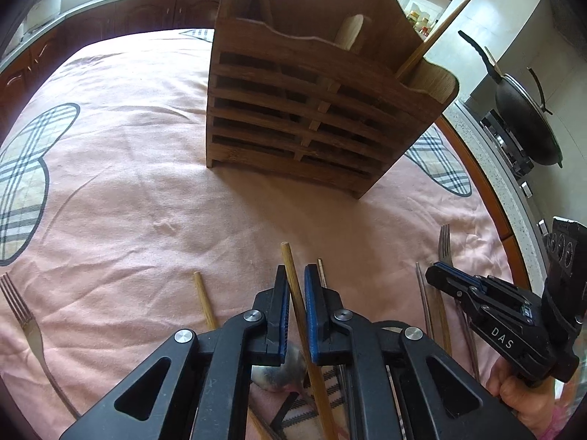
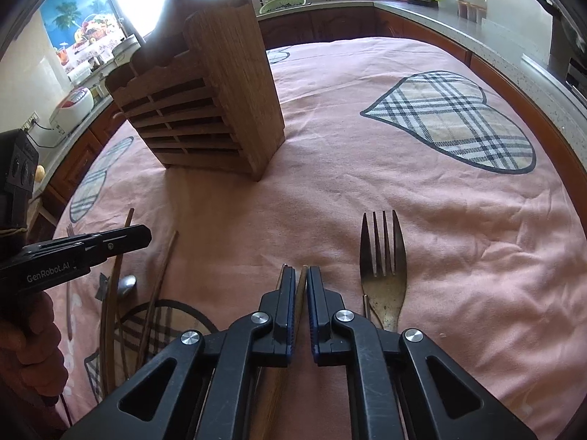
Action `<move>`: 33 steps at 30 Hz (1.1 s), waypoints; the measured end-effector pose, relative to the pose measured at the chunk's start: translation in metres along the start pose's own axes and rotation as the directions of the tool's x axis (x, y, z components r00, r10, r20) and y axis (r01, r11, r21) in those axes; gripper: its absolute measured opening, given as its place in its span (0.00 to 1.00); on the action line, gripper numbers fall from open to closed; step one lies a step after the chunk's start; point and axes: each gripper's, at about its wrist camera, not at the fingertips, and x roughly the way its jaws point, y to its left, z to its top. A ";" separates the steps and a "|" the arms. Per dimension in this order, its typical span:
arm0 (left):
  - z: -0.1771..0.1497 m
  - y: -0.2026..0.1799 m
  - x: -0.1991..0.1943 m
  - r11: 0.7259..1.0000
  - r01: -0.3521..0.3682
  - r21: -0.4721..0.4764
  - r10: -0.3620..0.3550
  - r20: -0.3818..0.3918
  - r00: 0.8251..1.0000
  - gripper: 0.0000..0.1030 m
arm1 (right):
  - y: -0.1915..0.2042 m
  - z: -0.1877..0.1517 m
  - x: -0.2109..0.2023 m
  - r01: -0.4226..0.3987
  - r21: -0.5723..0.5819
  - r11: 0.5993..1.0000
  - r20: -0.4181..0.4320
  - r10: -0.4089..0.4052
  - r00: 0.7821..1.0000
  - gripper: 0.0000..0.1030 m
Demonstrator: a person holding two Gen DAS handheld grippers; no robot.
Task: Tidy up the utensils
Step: 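Lift the chopstick with the left tool and carry it over the holder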
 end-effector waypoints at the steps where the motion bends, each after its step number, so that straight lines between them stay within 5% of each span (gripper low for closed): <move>1: -0.001 -0.001 -0.006 1.000 0.004 -0.003 -0.004 0.011 1.000 0.06 | 0.001 -0.001 -0.005 -0.017 0.008 1.000 0.013 0.017 1.000 0.05; 10: -0.024 -0.012 -0.079 0.999 0.043 0.013 -0.044 0.119 0.992 0.05 | 0.014 0.001 -0.060 -0.095 0.002 0.995 0.145 0.094 0.985 0.04; 20: -0.054 -0.008 -0.163 0.997 0.061 0.038 -0.068 0.216 0.974 0.04 | 0.034 0.012 -0.124 -0.122 -0.039 0.992 0.303 0.128 0.944 0.04; 33: -0.078 -0.007 -0.220 0.996 0.051 0.070 -0.070 0.305 0.950 0.04 | 0.057 0.008 -0.171 -0.124 -0.101 0.987 0.406 0.155 0.901 0.04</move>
